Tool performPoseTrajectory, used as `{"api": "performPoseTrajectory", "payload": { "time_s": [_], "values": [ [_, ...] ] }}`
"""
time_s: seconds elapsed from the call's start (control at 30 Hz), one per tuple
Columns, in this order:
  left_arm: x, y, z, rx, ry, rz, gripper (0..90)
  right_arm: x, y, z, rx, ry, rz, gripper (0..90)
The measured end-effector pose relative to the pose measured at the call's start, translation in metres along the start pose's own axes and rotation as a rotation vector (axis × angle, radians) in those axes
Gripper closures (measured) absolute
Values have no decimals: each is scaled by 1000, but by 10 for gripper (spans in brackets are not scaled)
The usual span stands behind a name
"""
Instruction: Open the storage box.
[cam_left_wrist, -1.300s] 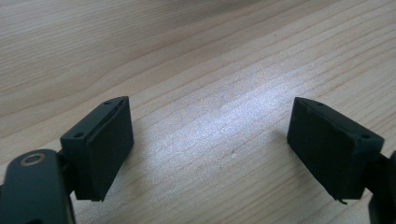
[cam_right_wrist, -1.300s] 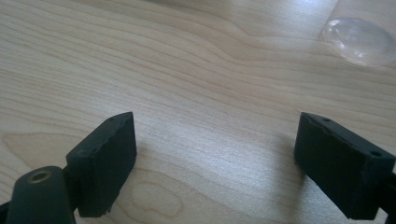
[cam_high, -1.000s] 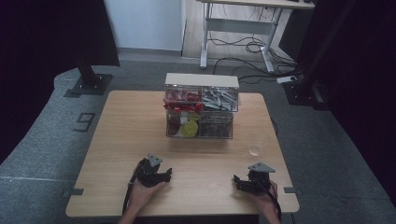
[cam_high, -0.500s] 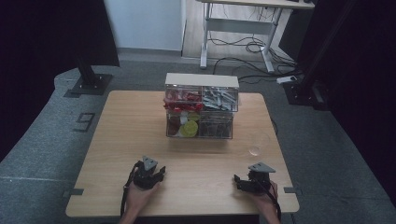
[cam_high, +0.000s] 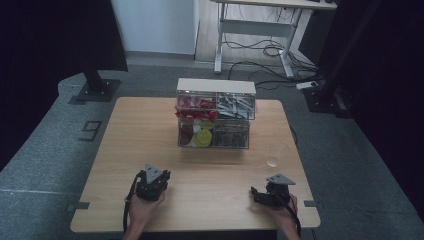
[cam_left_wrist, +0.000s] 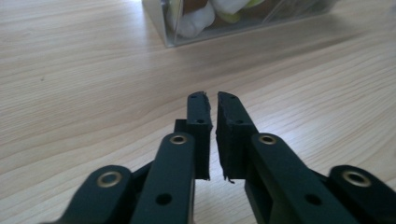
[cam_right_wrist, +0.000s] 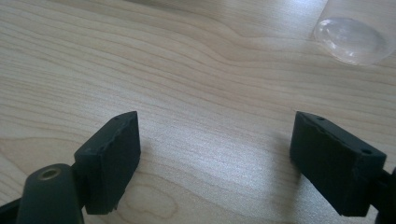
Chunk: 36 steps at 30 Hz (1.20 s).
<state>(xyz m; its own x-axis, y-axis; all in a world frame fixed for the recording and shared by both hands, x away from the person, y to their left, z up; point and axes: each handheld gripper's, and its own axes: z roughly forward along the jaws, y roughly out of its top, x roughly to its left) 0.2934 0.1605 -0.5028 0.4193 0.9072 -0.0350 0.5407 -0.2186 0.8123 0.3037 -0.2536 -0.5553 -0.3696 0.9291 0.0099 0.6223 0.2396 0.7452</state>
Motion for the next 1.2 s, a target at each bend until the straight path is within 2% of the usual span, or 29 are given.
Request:
{"api": "performPoseTrajectory", "payload": {
  "time_s": [0.07, 0.1, 0.13, 0.4, 0.63, 0.8, 0.93, 1.17, 1.2],
  "values": [
    [0, 5, -1, 12, -32, -8, 895, 0, 0, 0, 0, 0, 0, 169],
    [0, 5, -1, 12, -32, -8, 900, 0, 0, 0, 0, 0, 0, 169],
    [-1, 7, 0, 16, -53, -10, 900, 0, 0, 0, -1, -1, 0, 169],
    [0, 16, 6, 12, -109, -38, 900, -1, 0, 0, -2, 3, -3, 173],
    [1, 17, 11, 19, -115, -52, 900, -1, 0, 0, -2, 4, -2, 176],
    [-2, 20, 14, 29, -126, -41, 900, -2, 0, 0, -3, 4, -2, 179],
    [-8, 31, 12, 12, -139, -19, 900, -2, 0, 0, -4, 2, -1, 185],
    [-7, 43, 15, -3, -159, -23, 900, -2, 0, -1, -9, -11, 11, 213],
    [-6, 44, 17, -1, -172, -30, 900, -2, -1, -1, -9, -12, 11, 213]
  ]
}}
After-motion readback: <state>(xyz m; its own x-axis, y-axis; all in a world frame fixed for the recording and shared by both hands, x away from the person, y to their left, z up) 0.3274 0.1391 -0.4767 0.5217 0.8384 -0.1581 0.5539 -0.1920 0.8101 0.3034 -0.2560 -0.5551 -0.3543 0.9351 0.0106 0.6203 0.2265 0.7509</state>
